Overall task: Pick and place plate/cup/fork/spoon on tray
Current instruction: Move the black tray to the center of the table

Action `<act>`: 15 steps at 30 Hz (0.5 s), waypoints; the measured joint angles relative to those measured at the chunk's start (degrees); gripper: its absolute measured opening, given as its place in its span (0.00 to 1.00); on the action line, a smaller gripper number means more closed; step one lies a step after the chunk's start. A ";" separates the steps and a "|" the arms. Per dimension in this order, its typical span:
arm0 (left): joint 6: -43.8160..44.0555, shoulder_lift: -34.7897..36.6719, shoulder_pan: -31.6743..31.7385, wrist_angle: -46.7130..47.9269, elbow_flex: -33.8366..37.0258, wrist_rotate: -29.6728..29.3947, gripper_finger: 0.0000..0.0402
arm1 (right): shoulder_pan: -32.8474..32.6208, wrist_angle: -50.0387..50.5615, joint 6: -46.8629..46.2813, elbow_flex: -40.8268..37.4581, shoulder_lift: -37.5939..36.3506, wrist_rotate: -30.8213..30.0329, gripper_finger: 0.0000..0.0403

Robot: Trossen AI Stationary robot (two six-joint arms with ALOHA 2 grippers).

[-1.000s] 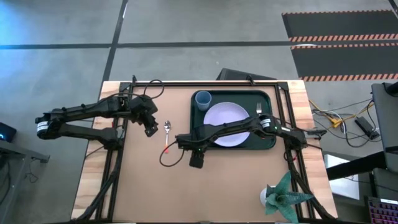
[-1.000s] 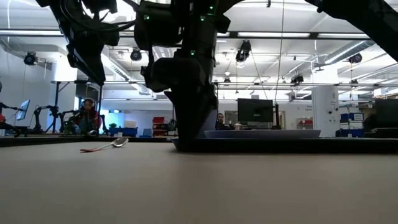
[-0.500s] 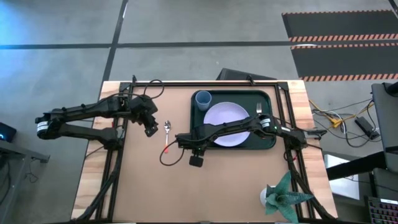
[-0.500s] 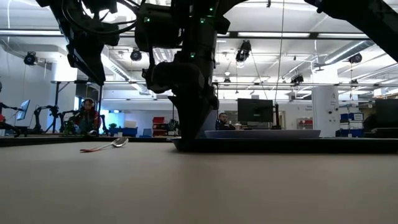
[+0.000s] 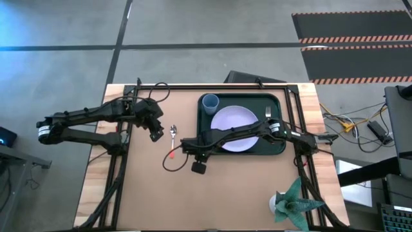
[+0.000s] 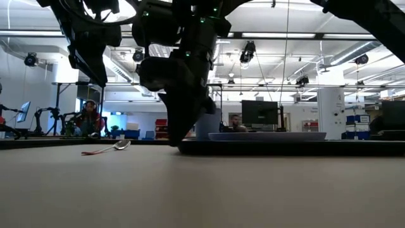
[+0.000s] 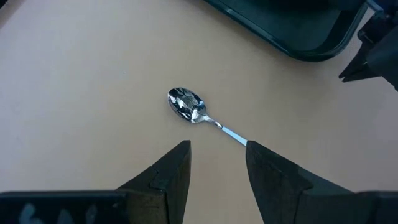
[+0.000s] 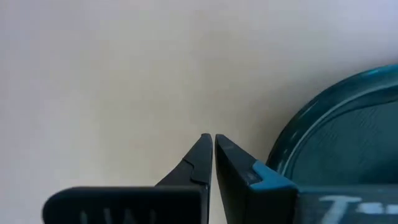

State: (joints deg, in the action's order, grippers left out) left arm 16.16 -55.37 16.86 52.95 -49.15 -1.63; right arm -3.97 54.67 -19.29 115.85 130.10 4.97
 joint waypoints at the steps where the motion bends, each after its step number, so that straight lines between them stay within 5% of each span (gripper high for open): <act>1: 0.00 0.00 0.00 0.00 0.00 0.00 0.34 | 0.00 0.11 -0.04 -0.18 0.00 -0.05 0.02; 15: 0.01 0.00 0.00 0.00 0.01 -0.02 0.34 | 0.52 2.39 -0.39 -2.26 0.00 -1.90 0.06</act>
State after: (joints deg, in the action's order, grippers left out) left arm 16.17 -55.37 16.86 52.95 -49.14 -1.65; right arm -3.45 57.06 -19.68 113.59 130.10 3.07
